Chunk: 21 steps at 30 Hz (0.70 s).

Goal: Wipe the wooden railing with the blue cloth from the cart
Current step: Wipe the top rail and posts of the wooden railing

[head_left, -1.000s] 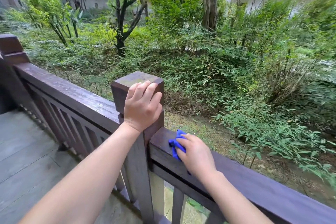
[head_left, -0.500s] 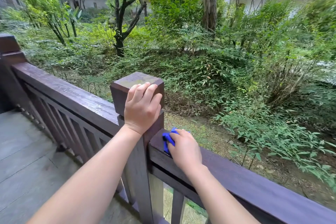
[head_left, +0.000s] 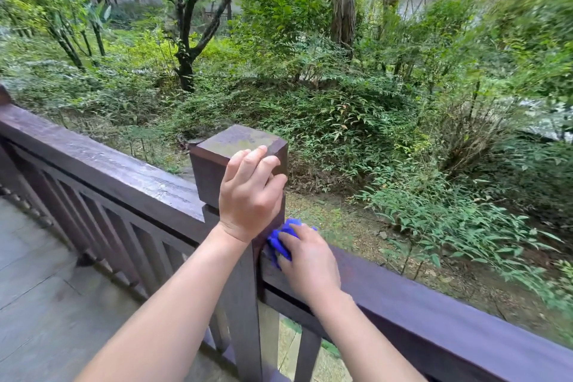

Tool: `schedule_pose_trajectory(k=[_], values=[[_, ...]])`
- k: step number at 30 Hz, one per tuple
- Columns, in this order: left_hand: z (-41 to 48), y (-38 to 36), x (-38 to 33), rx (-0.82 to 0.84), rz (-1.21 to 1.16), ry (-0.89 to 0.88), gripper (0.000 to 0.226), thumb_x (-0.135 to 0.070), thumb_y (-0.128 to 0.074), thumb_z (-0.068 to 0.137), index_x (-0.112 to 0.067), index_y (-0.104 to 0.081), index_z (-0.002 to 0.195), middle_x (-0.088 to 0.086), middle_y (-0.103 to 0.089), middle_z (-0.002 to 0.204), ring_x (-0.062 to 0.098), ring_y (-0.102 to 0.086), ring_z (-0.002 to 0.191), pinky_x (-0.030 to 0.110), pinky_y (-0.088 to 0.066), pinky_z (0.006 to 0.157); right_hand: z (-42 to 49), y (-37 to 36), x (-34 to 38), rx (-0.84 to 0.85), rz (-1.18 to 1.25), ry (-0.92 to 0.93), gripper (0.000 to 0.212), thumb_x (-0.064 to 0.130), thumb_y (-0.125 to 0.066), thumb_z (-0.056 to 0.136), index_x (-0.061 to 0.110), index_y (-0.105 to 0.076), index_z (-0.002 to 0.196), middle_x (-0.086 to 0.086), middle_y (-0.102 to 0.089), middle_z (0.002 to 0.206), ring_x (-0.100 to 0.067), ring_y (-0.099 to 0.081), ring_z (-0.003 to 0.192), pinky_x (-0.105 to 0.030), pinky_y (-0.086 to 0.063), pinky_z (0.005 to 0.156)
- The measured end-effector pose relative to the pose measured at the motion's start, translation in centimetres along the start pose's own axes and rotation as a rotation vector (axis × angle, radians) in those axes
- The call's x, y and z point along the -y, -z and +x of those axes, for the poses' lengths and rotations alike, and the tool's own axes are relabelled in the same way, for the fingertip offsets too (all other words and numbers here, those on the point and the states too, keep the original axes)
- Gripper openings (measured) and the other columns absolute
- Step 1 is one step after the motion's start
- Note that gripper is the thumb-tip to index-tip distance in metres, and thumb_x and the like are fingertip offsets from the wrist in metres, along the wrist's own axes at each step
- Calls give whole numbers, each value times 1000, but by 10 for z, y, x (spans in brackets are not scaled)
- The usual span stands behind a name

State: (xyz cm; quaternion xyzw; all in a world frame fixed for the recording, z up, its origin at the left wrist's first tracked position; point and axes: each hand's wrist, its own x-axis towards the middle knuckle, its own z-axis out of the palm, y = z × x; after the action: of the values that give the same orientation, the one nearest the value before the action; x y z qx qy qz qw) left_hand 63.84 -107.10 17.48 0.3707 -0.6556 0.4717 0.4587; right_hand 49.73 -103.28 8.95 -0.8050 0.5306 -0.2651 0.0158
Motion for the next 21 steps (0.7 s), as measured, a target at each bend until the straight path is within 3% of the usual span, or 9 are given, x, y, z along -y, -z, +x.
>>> schedule_pose_trajectory(k=[4, 7, 12, 17, 21], values=[[-1, 2, -1, 16, -7, -3, 22, -1, -66, 83, -13, -66, 65, 6, -73, 94, 33, -67, 104, 44, -48, 97, -40, 18, -23, 0, -7, 147, 18, 34, -62, 81, 26, -67, 96, 4, -65, 109, -20, -59, 104, -26, -47, 90], [1, 6, -3, 45, 15, 3, 24, 0, -65, 84, -13, -66, 64, 7, -73, 93, 34, -68, 103, 44, -47, 97, -70, 40, -59, -54, -25, -33, 23, 28, -73, 74, 27, -70, 97, 4, -68, 113, -21, -62, 103, -30, -45, 94], [6, 13, -7, 153, 60, 29, 26, 0, -58, 87, -14, -66, 66, 9, -71, 98, 35, -67, 103, 45, -44, 97, -79, 45, -73, -172, -59, -242, 18, 19, -77, 72, 18, -72, 89, -3, -69, 99, -29, -62, 91, -34, -50, 81], [9, 21, -11, 307, 90, 58, 16, -1, -61, 84, -13, -69, 76, 16, -67, 119, 37, -63, 103, 44, -40, 98, -45, 27, -31, -118, 20, -169, 1, 10, -67, 73, 10, -67, 73, -7, -64, 83, -32, -55, 84, -36, -44, 76], [15, 30, -11, 432, 68, 85, 8, -1, -69, 77, -9, -71, 75, 18, -66, 119, 39, -61, 105, 45, -37, 99, -47, 25, -19, -14, -1, -49, 9, 19, -60, 79, 14, -65, 83, -3, -63, 90, -27, -52, 91, -33, -41, 78]])
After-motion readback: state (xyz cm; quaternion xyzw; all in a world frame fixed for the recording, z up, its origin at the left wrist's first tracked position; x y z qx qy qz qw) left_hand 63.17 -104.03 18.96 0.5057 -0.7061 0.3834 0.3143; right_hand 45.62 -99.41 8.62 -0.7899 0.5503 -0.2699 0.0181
